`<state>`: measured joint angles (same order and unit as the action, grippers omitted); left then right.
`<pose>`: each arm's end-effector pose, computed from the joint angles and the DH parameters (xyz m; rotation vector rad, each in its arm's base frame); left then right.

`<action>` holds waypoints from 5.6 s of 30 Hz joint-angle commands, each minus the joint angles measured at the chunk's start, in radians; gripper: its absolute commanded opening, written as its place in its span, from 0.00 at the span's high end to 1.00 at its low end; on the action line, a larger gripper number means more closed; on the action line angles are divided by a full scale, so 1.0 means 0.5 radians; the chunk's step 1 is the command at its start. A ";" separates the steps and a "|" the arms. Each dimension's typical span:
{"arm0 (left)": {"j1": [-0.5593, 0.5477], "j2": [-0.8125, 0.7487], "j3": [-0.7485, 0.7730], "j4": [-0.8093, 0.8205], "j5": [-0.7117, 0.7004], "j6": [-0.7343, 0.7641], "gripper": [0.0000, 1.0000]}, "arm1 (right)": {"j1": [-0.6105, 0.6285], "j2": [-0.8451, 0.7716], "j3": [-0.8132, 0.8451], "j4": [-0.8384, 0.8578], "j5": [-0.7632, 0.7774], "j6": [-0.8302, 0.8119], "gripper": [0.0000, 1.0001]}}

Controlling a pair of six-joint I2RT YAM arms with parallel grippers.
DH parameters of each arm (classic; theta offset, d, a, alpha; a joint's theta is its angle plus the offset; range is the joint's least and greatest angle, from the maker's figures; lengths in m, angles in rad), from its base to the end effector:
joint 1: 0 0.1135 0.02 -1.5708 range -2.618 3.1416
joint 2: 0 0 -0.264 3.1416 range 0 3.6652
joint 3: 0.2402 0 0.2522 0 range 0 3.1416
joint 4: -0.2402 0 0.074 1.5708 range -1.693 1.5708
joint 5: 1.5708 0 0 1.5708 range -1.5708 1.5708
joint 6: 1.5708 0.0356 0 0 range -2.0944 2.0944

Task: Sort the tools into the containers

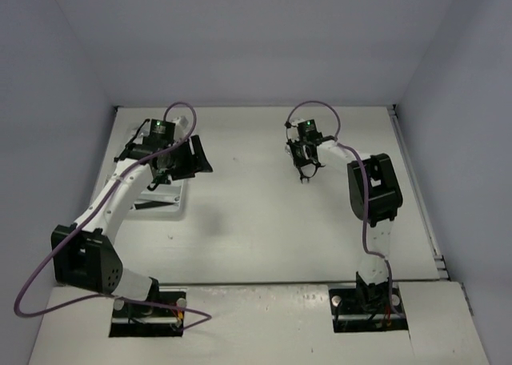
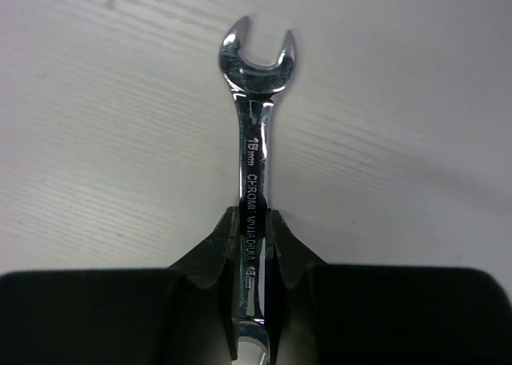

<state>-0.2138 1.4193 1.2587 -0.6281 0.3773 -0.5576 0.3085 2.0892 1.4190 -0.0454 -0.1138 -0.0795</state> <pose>0.2973 -0.0780 0.3186 -0.2275 2.4297 -0.8077 0.4395 0.1443 0.1659 -0.5003 2.2380 0.2491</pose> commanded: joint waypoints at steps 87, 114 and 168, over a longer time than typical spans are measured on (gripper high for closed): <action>0.889 1.582 1.070 1.483 0.247 -1.083 0.98 | 0.098 -1.722 -1.111 0.372 -0.296 0.500 0.34; 0.987 0.338 0.680 0.182 -0.081 -0.038 0.41 | 0.078 -2.069 -0.936 0.050 0.178 0.561 0.15; 0.703 -2.195 -0.576 -0.862 -0.717 0.116 0.34 | 0.233 -3.455 -1.147 -0.612 0.945 0.487 0.00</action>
<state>0.1387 0.3043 0.9646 -1.0759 0.0238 -0.4937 0.4144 0.3535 0.8406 -0.4145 0.3367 0.1566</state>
